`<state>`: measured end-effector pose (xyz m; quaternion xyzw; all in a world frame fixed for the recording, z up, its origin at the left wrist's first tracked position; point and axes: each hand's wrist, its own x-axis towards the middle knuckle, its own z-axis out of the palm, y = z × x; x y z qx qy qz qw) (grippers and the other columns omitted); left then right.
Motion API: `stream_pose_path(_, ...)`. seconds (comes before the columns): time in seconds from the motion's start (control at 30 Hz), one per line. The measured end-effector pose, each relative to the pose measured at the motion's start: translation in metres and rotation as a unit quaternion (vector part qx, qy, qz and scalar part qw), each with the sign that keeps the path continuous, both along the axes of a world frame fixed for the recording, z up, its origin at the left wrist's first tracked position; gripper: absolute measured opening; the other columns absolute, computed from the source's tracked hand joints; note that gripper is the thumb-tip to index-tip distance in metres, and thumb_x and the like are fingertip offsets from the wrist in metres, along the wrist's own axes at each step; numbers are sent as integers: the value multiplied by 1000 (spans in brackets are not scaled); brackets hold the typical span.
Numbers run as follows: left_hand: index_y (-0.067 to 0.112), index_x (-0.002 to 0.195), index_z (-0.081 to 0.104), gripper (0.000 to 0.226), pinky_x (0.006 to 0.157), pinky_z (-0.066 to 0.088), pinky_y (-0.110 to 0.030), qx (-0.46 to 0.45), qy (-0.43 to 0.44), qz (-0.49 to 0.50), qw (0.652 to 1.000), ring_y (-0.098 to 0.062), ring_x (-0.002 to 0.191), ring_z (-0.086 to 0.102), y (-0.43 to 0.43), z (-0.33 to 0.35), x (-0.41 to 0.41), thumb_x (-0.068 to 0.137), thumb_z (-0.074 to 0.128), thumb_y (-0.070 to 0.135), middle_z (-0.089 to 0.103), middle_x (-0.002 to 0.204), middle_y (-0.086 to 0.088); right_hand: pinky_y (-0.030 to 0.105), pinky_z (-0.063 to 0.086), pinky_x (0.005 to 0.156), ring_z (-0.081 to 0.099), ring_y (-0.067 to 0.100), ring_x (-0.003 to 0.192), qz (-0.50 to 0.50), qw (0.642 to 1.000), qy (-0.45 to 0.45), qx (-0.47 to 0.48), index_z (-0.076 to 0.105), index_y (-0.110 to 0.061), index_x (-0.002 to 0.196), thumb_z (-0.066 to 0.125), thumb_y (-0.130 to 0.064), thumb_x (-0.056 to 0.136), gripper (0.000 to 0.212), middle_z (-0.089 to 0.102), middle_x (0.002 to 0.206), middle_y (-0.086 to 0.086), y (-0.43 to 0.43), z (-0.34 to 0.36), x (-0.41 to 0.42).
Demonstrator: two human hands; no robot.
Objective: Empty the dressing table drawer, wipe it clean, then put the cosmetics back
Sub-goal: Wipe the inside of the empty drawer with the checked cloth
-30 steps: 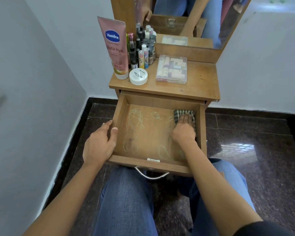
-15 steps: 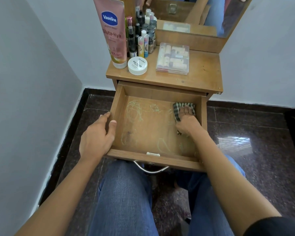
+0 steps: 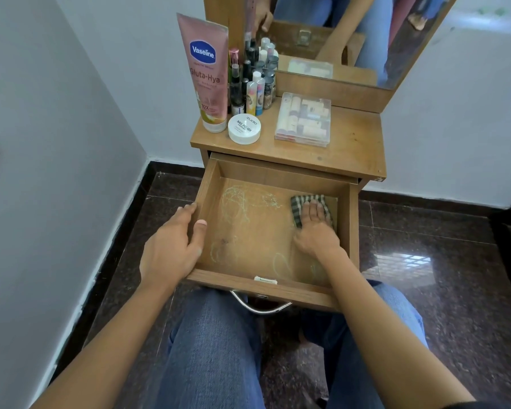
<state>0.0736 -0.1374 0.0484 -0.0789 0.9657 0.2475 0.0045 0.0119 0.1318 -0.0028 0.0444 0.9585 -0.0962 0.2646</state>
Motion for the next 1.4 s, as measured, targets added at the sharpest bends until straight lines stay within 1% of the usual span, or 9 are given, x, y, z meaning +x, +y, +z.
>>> stream_pose_path(0.17, 28, 145, 41, 50, 86, 53, -43, -4, -3, -1, 1000, -26, 115, 61, 0, -1, 1, 99, 38, 45, 42, 150, -2, 38, -7, 118, -18, 27, 145, -32, 999, -14, 32, -15, -3, 149, 29, -33, 100, 72, -21, 157, 14, -3, 0, -1)
stream_pose_path(0.3, 29, 145, 40, 51, 81, 55, -42, -9, -7, 0, 1000, -25, 107, 64, 1, -2, -1, 98, 36, 47, 42, 150, -1, 39, -7, 117, -15, 27, 146, -35, 999, -2, 10, -12, -3, 150, 30, -24, 99, 69, -18, 158, 14, -14, 6, -17)
stream_pose_path(0.5, 29, 145, 41, 51, 87, 53, -43, -7, -9, 2, 1000, -25, 119, 58, 0, -1, -3, 98, 36, 48, 43, 149, -1, 35, -6, 117, -14, 21, 146, 37, 999, 19, -8, -9, -7, 151, 30, -15, 97, 67, -16, 159, 10, -15, 1, -4)
stream_pose_path(0.63, 29, 145, 42, 50, 89, 52, -43, -6, -9, 3, 1000, -26, 119, 58, 0, -1, -2, 98, 37, 47, 44, 149, -1, 38, -8, 118, -17, 22, 146, 3, 999, 24, -24, -12, -7, 151, 29, -13, 96, 68, -19, 158, 10, -8, 0, 0)
stream_pose_path(0.77, 30, 145, 41, 52, 84, 54, -43, -9, -11, -3, 1000, -25, 110, 63, 0, -2, -3, 98, 34, 50, 43, 149, 0, 41, -9, 116, -17, 26, 146, -37, 998, 41, -23, -12, -3, 150, 30, -18, 97, 69, -18, 158, 13, -16, -1, -10)
stream_pose_path(0.87, 30, 145, 40, 52, 86, 54, -43, -10, -14, 0, 1000, -25, 113, 62, 0, -2, -3, 98, 34, 51, 43, 149, 1, 43, -9, 116, -15, 30, 145, -42, 998, 38, -17, -10, -1, 150, 32, -24, 98, 70, -15, 158, 15, -24, 1, -16)
stream_pose_path(1.17, 32, 145, 39, 53, 82, 55, -45, 0, -20, 6, 1000, -24, 103, 65, -1, -2, -4, 97, 34, 52, 43, 150, 1, 37, -7, 118, -10, 24, 147, 71, 994, 56, -65, -3, -4, 152, 32, -18, 97, 66, -7, 160, 11, -67, 2, -25)
stream_pose_path(1.3, 31, 145, 39, 52, 82, 55, -45, 4, -20, 6, 1000, -23, 103, 66, -2, 1, -4, 98, 35, 51, 43, 149, 2, 32, -7, 117, -10, 19, 147, 72, 994, 65, -45, -4, -9, 152, 33, -20, 98, 67, -10, 160, 7, -37, -1, -12)
stream_pose_path(1.4, 30, 145, 40, 51, 87, 54, -44, 6, -16, 6, 1000, -23, 112, 62, -1, 1, -4, 98, 36, 49, 43, 149, 3, 34, -6, 117, -11, 19, 147, 56, 997, 46, -34, -6, -10, 152, 32, -20, 100, 65, -12, 159, 7, -7, 0, -4)
